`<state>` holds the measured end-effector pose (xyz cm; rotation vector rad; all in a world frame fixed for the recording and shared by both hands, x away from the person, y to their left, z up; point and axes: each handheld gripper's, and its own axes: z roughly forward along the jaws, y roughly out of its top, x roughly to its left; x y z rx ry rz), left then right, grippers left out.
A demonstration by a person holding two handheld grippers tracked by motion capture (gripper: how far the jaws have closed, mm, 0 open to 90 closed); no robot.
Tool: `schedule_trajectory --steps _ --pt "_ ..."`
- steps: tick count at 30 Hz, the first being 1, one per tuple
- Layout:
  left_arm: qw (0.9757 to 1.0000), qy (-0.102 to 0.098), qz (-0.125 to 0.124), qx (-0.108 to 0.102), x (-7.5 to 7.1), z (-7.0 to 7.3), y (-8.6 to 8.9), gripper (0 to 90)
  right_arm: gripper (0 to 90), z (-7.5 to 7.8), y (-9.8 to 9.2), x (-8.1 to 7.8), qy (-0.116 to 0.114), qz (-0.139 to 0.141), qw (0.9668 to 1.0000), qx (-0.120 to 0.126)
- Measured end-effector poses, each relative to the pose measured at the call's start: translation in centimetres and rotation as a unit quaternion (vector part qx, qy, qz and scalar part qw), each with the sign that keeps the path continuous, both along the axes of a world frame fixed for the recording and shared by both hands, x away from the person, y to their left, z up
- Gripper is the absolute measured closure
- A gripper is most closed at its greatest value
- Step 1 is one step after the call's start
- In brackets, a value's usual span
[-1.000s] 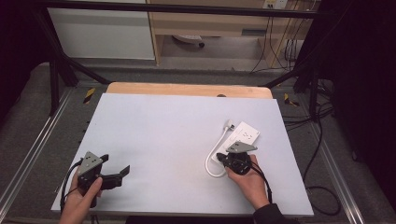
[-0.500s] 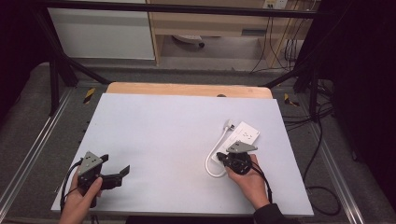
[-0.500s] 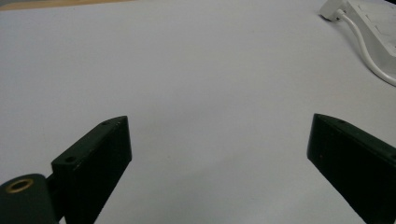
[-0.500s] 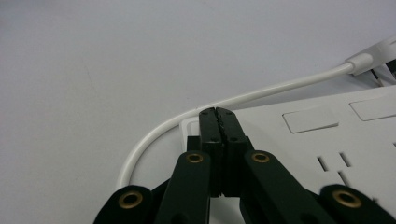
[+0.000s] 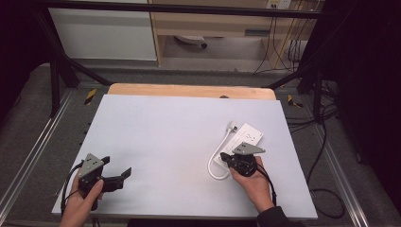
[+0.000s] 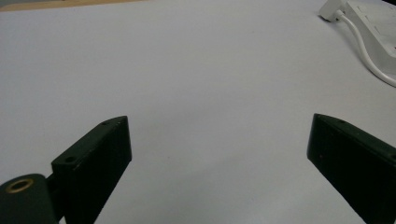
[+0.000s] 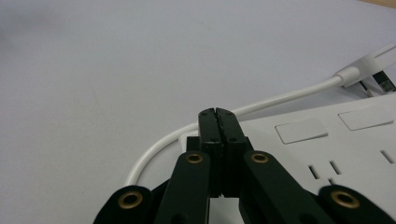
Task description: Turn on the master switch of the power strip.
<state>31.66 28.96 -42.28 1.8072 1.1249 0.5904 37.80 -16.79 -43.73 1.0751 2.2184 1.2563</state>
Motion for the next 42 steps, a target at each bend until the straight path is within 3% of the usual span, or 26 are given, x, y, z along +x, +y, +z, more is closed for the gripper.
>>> schedule_trajectory --steps 7,15,20,26,29,42 --pt "1.0 0.001 0.0 -0.001 0.0 0.0 0.0 6.4 90.0 0.2 -0.1 -0.1 -0.003 -0.002 0.9999 0.013" --pt "1.0 0.0 0.0 0.0 0.0 0.0 0.0 6.4 81.8 0.5 -0.5 0.0 -0.009 -0.013 0.9995 0.028" --pt "1.0 0.001 0.0 -0.001 0.0 0.0 0.0 6.4 69.3 0.7 -0.6 0.0 -0.015 -0.019 0.9992 0.033" --pt "1.0 0.001 0.001 -0.001 0.0 0.0 0.0 6.4 43.7 1.0 -0.6 0.0 -0.026 -0.025 0.9984 0.043" --pt "1.0 0.001 0.0 -0.001 0.0 0.0 0.0 6.4 32.1 1.2 -0.5 0.1 -0.02 -0.028 0.9983 0.046" --pt "1.0 0.001 0.002 -0.003 0.0 0.0 0.1 6.4 4.4 1.9 -0.4 0.2 -0.026 -0.046 0.9976 0.045"
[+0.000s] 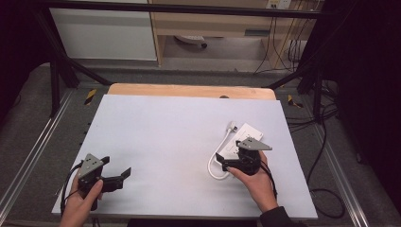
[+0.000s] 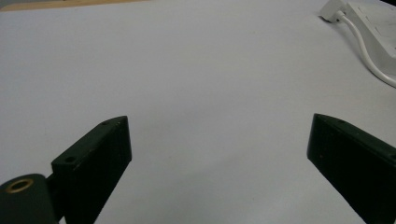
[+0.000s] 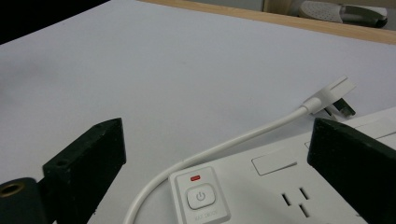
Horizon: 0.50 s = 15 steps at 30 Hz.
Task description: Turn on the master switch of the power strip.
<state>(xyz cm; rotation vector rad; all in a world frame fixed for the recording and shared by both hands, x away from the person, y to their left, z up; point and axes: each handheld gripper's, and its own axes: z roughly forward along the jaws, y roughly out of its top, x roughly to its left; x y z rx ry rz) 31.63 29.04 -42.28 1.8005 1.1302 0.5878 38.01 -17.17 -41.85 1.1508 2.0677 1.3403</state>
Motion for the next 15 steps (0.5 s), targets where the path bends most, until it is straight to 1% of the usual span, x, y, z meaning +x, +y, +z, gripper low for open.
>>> schedule_trajectory --steps 2,4,5,7,9,13,15 --pt "1.0 0.0 0.0 0.0 0.0 0.0 0.0 6.4 3.2 0.1 0.0 0.0 0.0 -0.003 1.0 -0.002" --pt "1.0 0.0 0.0 0.001 0.0 0.0 0.0 6.4 3.0 0.1 -0.1 0.0 0.005 -0.002 1.0 -0.005" --pt "1.0 0.0 0.0 0.0 0.0 0.0 0.0 6.4 3.1 0.1 -0.1 0.0 0.007 -0.005 0.9999 -0.01" --pt "1.0 0.0 0.0 0.001 0.0 0.0 0.0 6.4 4.7 0.0 -0.3 0.1 0.011 -0.019 0.9996 -0.018" --pt "1.0 0.0 0.0 0.0 0.0 0.0 0.0 6.4 5.5 0.1 -0.5 0.1 0.014 -0.024 0.9995 -0.016" --pt "1.0 -0.001 0.001 0.002 0.0 0.0 0.1 6.4 5.2 0.4 -1.2 -0.1 -0.003 -0.025 0.9996 -0.015" --pt "1.0 -0.001 0.001 0.001 0.0 0.0 0.1 6.4 4.6 0.6 -1.5 -0.2 -0.003 -0.025 0.9996 -0.011"
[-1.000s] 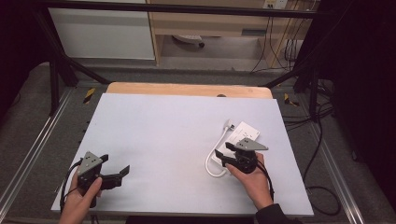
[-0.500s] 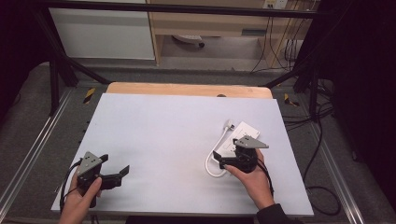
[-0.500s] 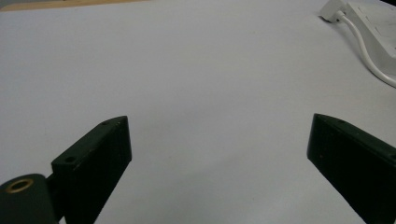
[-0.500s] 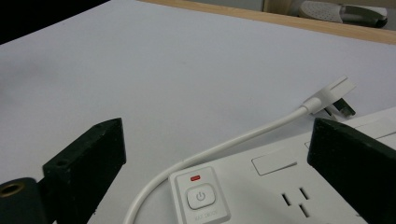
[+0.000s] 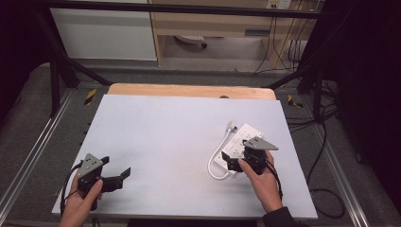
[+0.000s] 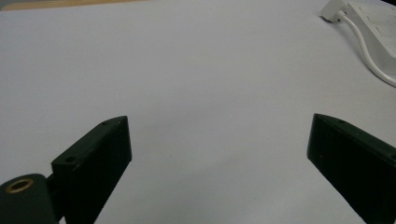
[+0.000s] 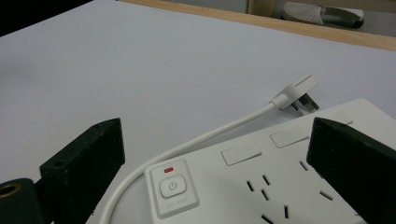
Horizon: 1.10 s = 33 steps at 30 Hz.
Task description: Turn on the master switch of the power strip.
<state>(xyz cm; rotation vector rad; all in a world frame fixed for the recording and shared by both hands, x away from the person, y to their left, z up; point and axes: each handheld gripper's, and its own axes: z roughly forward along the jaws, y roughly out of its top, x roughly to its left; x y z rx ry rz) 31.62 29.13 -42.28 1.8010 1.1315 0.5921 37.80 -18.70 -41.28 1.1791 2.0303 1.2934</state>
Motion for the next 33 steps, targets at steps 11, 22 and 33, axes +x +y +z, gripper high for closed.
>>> schedule_trajectory --steps 11,22,33 --pt "1.0 0.0 0.003 -0.001 0.0 0.0 0.1 6.4 4.9 0.9 -1.8 -0.7 -0.015 -0.007 0.9998 0.012" --pt "1.0 0.001 0.004 -0.001 0.0 0.0 0.1 6.4 3.5 1.3 -3.5 -1.6 -0.025 -0.016 0.9995 0.014" --pt "1.0 0.001 0.004 0.0 0.0 0.0 0.1 6.4 3.4 1.0 -6.0 -2.7 -0.025 -0.036 0.9989 0.017"
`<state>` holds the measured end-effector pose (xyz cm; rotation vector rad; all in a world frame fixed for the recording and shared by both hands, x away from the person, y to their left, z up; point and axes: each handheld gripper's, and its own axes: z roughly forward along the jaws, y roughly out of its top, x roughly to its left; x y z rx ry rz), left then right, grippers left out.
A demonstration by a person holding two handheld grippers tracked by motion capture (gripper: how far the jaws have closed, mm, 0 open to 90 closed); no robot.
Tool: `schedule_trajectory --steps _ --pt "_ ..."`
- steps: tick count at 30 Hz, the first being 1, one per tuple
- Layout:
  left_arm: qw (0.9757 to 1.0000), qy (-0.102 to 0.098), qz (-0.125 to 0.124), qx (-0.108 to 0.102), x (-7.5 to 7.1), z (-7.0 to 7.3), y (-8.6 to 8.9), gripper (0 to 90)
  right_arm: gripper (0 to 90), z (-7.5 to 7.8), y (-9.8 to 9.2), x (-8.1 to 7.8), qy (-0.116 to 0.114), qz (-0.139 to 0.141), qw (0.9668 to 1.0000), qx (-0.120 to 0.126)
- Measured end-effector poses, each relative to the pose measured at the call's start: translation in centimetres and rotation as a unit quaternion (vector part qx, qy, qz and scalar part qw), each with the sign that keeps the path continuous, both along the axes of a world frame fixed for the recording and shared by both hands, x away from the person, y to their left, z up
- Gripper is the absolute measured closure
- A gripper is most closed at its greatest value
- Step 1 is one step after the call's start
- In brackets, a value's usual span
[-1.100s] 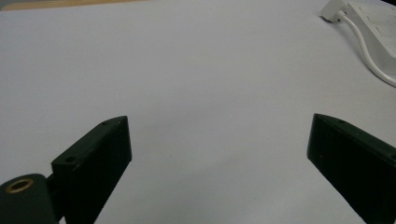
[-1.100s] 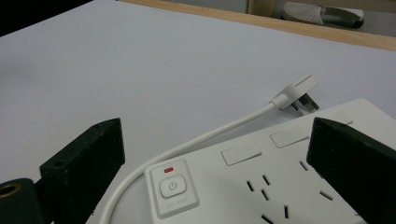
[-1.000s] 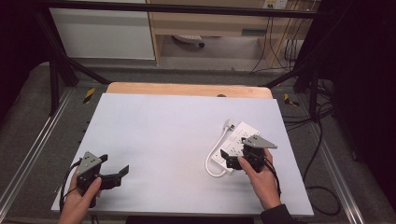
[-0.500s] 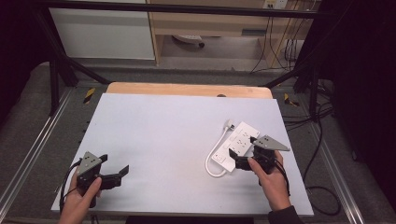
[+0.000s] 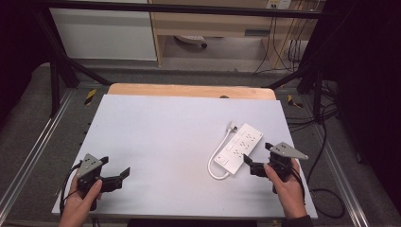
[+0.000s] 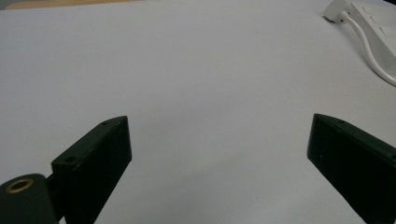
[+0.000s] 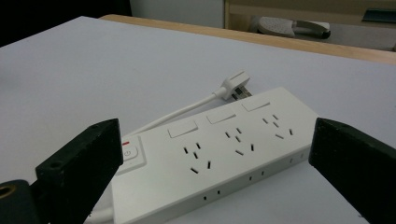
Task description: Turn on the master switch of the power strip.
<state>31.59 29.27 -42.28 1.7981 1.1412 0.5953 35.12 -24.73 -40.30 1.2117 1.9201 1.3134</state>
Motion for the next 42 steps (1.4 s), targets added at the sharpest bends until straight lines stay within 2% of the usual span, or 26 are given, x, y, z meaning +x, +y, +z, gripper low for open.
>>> schedule_trajectory --steps 15,20,32,35,39,42 --pt "1.0 -0.002 0.004 -0.001 0.0 0.0 0.2 6.4 3.5 -1.0 -3.5 -0.9 0.008 -0.033 0.9994 0.003" --pt "1.0 -0.002 0.004 -0.001 0.0 0.0 0.3 6.4 3.5 -1.6 -4.5 -1.0 0.014 -0.042 0.999 -0.002" --pt "1.0 -0.001 0.005 -0.002 0.0 0.0 0.3 6.4 3.7 -3.5 -6.0 -0.5 0.046 -0.061 0.9969 -0.019" --pt "1.0 -0.001 0.005 -0.002 0.0 0.0 0.3 6.4 3.7 -3.9 -5.9 -0.2 0.058 -0.063 0.9962 -0.019" --pt "1.0 -0.001 0.004 -0.002 0.0 0.0 0.3 6.4 3.6 -4.4 -5.5 0.3 0.076 -0.056 0.9951 -0.03" --pt "1.0 -0.001 0.005 -0.003 0.1 0.0 0.3 6.4 3.5 -4.8 -5.2 0.6 0.092 -0.059 0.9931 -0.043"
